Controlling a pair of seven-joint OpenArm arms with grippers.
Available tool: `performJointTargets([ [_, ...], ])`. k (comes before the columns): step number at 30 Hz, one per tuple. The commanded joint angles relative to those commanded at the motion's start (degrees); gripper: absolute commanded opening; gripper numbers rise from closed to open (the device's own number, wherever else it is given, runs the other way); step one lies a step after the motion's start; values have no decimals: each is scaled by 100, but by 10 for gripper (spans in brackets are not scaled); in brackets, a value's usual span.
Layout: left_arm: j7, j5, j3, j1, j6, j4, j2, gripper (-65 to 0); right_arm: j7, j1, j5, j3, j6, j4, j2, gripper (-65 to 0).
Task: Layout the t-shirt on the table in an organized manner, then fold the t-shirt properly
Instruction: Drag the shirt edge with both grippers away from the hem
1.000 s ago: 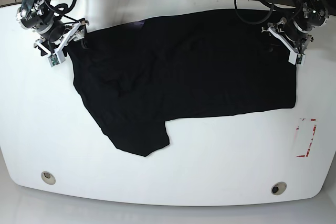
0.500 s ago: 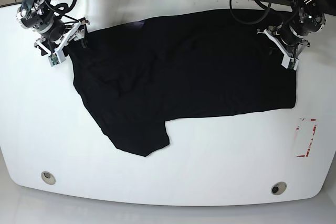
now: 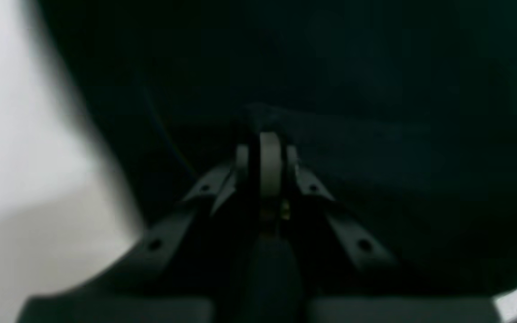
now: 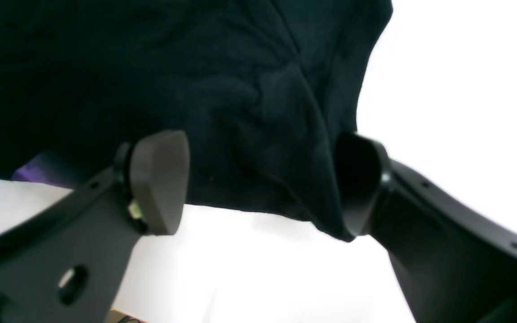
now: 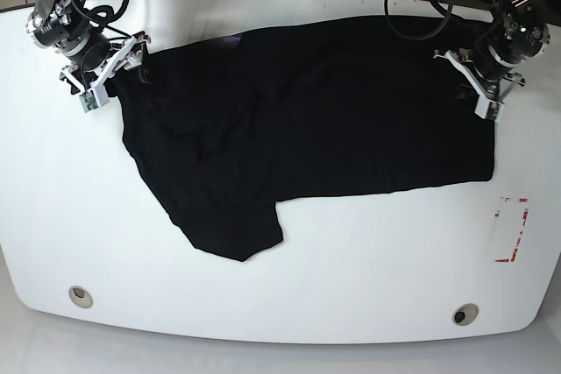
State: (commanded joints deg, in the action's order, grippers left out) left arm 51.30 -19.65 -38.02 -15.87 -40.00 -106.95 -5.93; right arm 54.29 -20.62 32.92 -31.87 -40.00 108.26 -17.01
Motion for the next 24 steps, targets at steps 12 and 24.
performJointTargets([
  [12, 0, 26, -615, -18, 0, -9, -9, -650, 0, 18, 0, 0, 0, 0, 0, -176],
  [24, 0, 26, -712, 35, 0, 9, -18, -646, 0, 18, -9, 0, 0, 0, 0, -176],
])
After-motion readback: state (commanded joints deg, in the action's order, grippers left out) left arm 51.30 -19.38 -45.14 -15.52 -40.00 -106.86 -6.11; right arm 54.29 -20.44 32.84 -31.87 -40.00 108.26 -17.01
